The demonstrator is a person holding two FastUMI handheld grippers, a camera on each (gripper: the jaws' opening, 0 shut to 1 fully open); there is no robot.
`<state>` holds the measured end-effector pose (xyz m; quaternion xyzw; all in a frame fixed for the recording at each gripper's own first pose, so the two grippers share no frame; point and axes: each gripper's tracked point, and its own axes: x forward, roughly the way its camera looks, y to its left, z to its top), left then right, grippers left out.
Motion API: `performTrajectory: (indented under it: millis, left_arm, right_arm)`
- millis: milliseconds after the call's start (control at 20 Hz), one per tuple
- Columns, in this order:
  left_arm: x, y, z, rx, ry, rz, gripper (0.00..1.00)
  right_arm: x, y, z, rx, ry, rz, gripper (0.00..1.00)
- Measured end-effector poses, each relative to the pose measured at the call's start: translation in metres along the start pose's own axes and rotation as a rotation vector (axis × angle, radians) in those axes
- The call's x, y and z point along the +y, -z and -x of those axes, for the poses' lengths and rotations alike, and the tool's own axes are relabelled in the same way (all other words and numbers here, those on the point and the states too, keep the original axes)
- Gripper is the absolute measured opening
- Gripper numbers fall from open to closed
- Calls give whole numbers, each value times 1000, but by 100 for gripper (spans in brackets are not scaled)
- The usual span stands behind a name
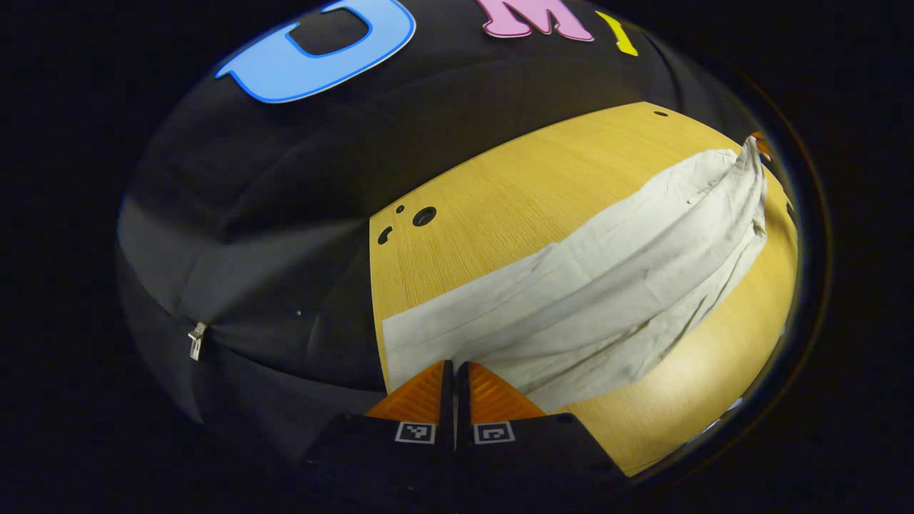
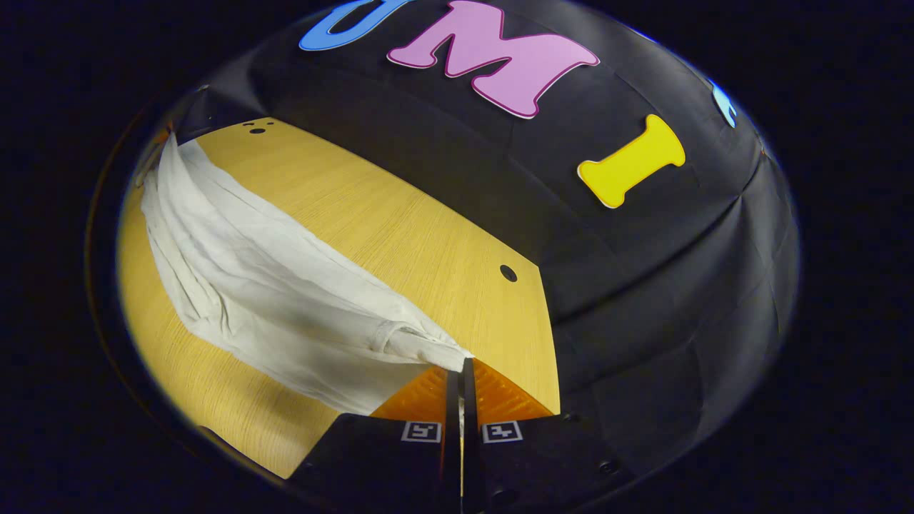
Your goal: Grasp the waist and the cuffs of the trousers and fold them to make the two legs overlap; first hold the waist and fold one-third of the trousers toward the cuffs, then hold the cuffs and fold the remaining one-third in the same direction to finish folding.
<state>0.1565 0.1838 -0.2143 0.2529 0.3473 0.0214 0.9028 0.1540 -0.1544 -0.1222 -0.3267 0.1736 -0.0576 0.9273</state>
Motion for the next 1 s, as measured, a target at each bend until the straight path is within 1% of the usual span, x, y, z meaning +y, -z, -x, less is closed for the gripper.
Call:
performTrajectory:
  millis: [50, 250, 500, 650, 800, 950, 1000]
  left_arm:
    - [0, -5, -7, 6, 3, 9, 5]
    - [0, -9, -43, 53, 13, -33, 5]
    - [-7, 2, -85, 124, 32, -32, 5]
    - [-13, 9, -102, 154, 46, -26, 5]
    - [-14, 13, -106, 154, 47, -22, 6]
    - [-7, 14, -107, 136, 59, -45, 13]
    - [-2, 14, -108, 124, 56, -48, 27]
  right_arm:
    - [1, -1, -10, 4, 2, -1, 6]
    - [10, 7, -48, 52, 2, 14, 6]
    - [24, 27, -88, 122, -7, 29, 6]
    - [33, 40, -104, 178, -15, -9, 6]
    - [46, 60, -113, 243, -37, -36, 10]
    - [47, 57, -111, 218, -4, 4, 16]
    - [46, 57, -114, 207, 15, 28, 20]
